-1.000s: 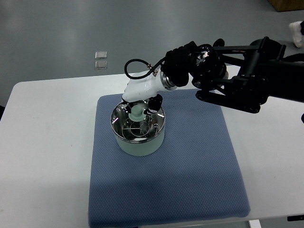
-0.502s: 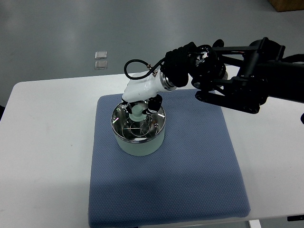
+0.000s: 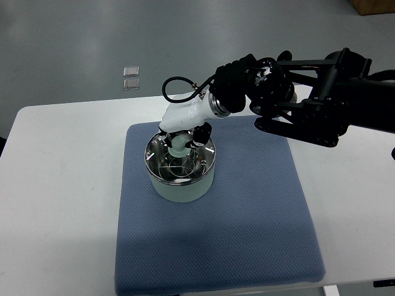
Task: Open lid and place right of pot
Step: 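Lift the glass lid off the pot with the right hand, then move the lid beside the pot and lower it onto the mat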
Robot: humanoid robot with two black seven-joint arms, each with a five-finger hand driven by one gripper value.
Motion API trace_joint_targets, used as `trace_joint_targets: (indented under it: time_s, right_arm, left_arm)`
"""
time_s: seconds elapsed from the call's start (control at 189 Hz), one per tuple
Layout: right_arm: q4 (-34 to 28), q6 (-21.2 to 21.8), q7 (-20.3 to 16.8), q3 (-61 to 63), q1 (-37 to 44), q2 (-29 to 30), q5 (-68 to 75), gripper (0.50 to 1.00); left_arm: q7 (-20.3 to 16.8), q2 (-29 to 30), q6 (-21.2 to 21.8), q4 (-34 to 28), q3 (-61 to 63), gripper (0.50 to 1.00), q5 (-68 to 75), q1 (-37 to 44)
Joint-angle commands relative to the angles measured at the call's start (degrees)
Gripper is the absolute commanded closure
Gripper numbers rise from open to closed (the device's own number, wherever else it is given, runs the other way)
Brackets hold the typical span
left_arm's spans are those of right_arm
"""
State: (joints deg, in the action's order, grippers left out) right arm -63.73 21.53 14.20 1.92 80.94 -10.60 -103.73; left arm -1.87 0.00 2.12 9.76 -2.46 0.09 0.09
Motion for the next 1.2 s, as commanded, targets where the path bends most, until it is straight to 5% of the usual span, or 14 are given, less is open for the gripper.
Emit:
trace_joint_targets:
  time_s: [0.0, 0.561, 1.195]
  right_arm:
    - [-0.34, 0.0, 0.22, 0.1, 0.0, -0.04, 0.11, 1.0]
    - [-2.81, 0.09, 0.65, 0.27, 1.94, -2.59, 0.81, 1.0]
    - [-5.71, -0.18, 2.94, 1.51, 3.08, -19.73, 1.69, 1.0]
  left_arm:
    - [-0.07, 0.0, -0.01, 0.0, 0.0, 0.5, 0.0, 0.0]
    - [0.02, 0.0, -0.01, 0.0, 0.0, 0.5, 0.0, 0.0]
    - [0.02, 0.0, -0.01, 0.0, 0.0, 0.5, 0.0, 0.0]
